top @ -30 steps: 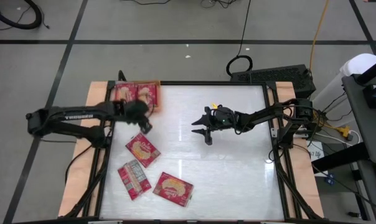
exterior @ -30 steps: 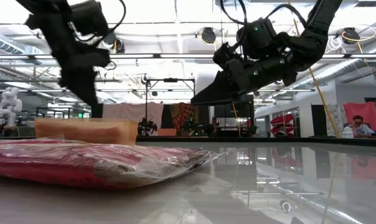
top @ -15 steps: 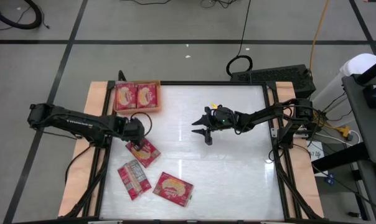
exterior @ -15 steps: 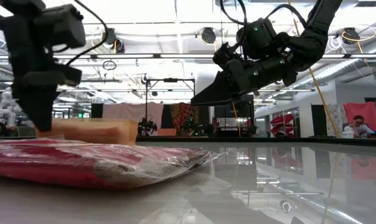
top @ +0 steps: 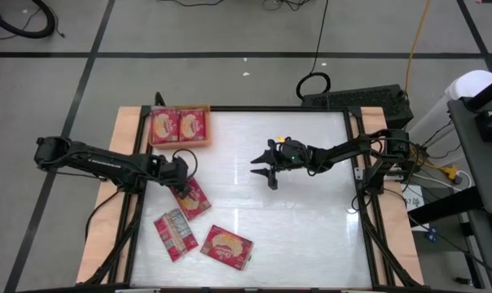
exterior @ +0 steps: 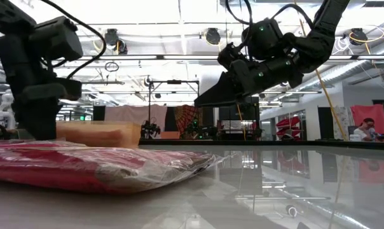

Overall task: Sort popcorn bags into baskets
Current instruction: Put the red popcorn bag into the orange bin

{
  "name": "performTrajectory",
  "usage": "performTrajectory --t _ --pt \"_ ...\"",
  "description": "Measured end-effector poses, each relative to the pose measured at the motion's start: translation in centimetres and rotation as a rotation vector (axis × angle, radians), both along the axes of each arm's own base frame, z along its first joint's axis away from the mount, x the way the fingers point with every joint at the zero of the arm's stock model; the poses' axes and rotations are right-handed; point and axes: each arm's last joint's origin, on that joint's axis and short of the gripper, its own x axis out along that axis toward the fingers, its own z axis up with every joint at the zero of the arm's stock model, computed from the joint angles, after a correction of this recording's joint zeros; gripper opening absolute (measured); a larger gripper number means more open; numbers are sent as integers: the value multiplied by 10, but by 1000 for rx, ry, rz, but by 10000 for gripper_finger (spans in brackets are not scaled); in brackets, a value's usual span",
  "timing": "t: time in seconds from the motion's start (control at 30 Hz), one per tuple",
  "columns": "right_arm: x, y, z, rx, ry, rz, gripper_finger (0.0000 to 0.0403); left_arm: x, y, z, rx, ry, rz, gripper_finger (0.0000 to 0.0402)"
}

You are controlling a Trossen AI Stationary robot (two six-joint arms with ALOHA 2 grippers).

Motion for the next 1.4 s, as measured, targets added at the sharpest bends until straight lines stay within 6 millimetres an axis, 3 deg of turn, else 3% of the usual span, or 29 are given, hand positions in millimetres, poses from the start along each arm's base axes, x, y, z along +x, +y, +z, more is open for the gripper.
performTrajectory --t 0.13,0.2,0.5,0.8,1.03,1.2,1.4 --pt "2 1 4 57 -48 -19 151 9 3 3 29 -101 -84 45" --pt "3 3 7 92 -71 -25 151 15 6 5 45 -165 -106 13" --pt "7 32 9 223 -98 -175 157 44 23 32 246 -545 -190 5" --pt "16 39 16 332 -99 -213 215 53 41 52 475 -713 -285 3" --pt "40 34 29 277 -115 -205 241 54 46 58 540 -752 -318 2" --pt "54 18 17 255 -85 -282 234 54 46 58 557 -747 -336 2" --pt "73 8 -2 321 -38 -201 196 54 46 58 570 -745 -347 2"
